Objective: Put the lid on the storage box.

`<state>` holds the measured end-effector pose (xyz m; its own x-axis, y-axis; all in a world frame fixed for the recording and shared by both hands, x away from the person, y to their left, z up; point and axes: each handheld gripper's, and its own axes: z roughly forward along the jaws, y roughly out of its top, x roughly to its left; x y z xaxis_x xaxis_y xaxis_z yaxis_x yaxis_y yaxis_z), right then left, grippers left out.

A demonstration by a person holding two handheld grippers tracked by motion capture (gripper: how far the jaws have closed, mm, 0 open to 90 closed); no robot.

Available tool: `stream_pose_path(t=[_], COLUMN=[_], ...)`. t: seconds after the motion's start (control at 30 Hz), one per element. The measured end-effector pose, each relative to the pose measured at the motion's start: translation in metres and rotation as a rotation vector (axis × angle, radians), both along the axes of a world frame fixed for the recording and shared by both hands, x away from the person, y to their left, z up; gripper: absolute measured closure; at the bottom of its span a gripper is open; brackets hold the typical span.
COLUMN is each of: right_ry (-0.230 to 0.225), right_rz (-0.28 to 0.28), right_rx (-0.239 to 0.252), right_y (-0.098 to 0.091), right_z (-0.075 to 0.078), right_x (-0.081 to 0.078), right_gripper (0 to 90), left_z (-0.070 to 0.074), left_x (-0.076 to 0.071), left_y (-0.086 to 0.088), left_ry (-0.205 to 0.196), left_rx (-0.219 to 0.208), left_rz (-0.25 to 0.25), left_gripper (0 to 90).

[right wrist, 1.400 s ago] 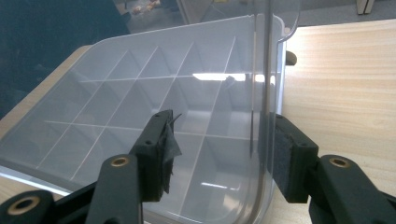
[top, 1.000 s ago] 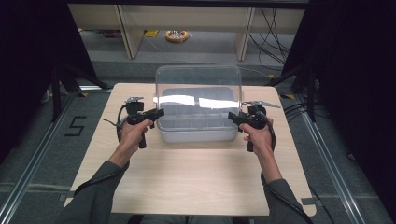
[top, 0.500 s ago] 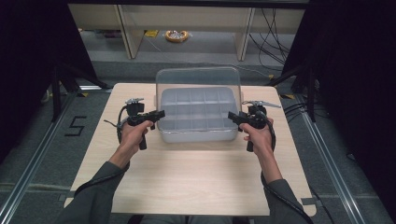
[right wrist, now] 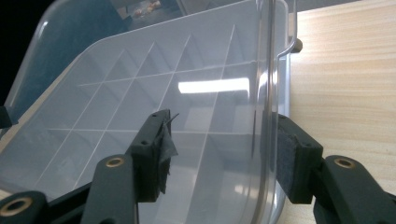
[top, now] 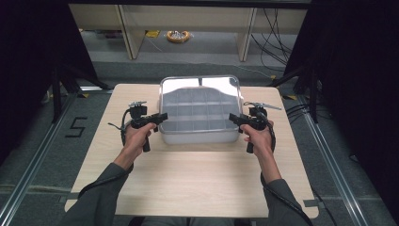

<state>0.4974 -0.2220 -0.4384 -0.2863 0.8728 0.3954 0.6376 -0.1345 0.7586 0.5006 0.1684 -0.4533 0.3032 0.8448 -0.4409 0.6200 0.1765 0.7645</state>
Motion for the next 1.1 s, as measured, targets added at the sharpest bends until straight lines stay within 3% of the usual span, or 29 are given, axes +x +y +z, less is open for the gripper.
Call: stream_pose_path(t=[0.17,0.2,0.3,0.37,0.4,0.7,0.77,0.8,1.03,1.1], right_ry=[0.010,-0.020,-0.018,-0.009,0.012,0.016,0.000,-0.029,-0.013,-0.020], right_rz=[-0.012,0.002,0.004,-0.006,-0.016,-0.026,-0.018,-0.009,-0.002,-0.005], right_rx=[0.000,-0.028,-0.032,-0.026,0.000,-0.020,-0.052,-0.104,-0.087,-0.102], right_y=[0.0002,-0.0022,-0.0029,-0.0016,0.0006,0.0011,-0.0006,-0.0017,-0.0013,0.0011], right_z=[-0.0030,-0.0059,-0.0068,-0.0065,-0.0049,-0.0071,-0.0072,-0.0078,-0.0069,-0.0072], right_x=[0.0021,0.0048,0.0054,0.0053,0.0036,0.0036,0.0045,0.0054,0.0050,0.0047], right_gripper=[44.4,44.3,44.2,44.2,44.2,44.2,45.4,45.8,46.1,44.3], left_z=[-0.0028,-0.0025,-0.0029,-0.0033,-0.0030,-0.0019,-0.0017,-0.0019,-0.0014,-0.0029], left_x=[0.0006,0.0003,0.0002,-0.0003,-0.0010,-0.0022,-0.0024,-0.0025,-0.0017,-0.0010], left_y=[0.0002,-0.0003,-0.0005,-0.0014,-0.0020,-0.0068,-0.0074,-0.0080,-0.0086,-0.0092], left_ry=[-0.004,-0.004,-0.011,-0.018,-0.017,-0.035,-0.035,-0.040,-0.033,-0.022], left_rx=[0.000,0.005,0.010,0.015,0.021,0.070,0.078,0.082,0.092,0.086], left_rz=[-0.003,-0.003,-0.006,-0.004,0.000,-0.002,0.000,0.001,0.004,0.007], left_gripper=[56.2,56.0,55.5,55.0,54.6,50.5,50.1,49.8,47.5,45.8])
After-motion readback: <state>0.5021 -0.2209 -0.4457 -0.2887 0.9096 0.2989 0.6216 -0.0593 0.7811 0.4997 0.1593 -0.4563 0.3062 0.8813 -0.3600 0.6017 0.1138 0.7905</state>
